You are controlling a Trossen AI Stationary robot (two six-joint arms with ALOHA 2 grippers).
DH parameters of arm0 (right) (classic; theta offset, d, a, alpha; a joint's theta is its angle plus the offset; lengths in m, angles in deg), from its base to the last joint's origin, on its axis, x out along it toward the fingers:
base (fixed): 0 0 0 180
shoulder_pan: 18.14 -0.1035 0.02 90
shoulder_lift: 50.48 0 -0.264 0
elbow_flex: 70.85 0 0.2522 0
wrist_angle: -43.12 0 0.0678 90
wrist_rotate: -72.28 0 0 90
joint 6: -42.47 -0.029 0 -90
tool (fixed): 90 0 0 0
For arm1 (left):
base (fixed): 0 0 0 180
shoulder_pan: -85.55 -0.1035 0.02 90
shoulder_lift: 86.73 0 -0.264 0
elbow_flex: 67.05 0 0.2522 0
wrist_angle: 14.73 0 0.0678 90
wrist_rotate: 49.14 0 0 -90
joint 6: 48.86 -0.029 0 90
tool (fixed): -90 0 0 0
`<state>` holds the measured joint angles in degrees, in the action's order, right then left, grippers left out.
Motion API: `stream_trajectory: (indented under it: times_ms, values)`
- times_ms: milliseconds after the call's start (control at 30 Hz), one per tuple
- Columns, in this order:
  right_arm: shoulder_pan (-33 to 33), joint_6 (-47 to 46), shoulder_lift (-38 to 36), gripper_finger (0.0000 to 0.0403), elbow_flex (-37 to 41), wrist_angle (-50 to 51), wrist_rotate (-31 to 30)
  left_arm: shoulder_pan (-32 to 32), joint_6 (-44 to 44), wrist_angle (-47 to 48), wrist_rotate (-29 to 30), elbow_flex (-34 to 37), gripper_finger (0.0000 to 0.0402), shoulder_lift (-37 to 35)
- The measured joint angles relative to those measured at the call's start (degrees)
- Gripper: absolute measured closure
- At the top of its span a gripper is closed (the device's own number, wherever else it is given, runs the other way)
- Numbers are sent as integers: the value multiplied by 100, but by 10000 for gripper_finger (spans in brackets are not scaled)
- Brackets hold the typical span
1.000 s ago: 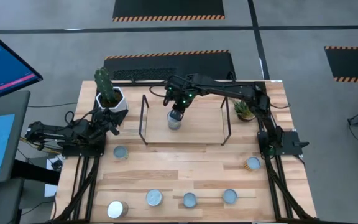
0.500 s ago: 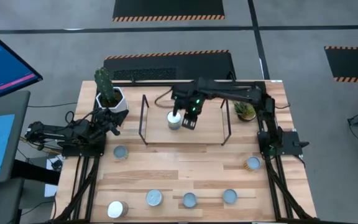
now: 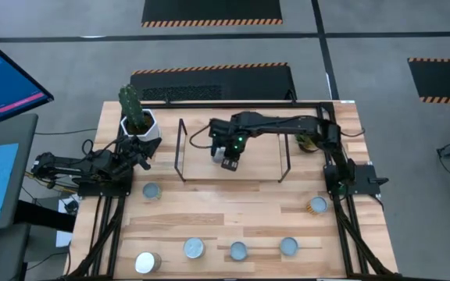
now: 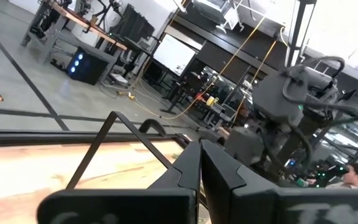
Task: Pick and place cans onto a shelf
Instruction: Put the canned peas on the shelf
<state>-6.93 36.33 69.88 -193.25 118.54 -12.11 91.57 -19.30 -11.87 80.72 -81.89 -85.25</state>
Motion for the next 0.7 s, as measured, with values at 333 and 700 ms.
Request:
stream_trajectory:
  times_ms: [333,700]
  values:
    - [224,5,47,313,1,-956,12,0,67,0,0,1,401,0]
    - [283,-139,45,313,1,-1855,36,0,66,0,0,0,401,0]
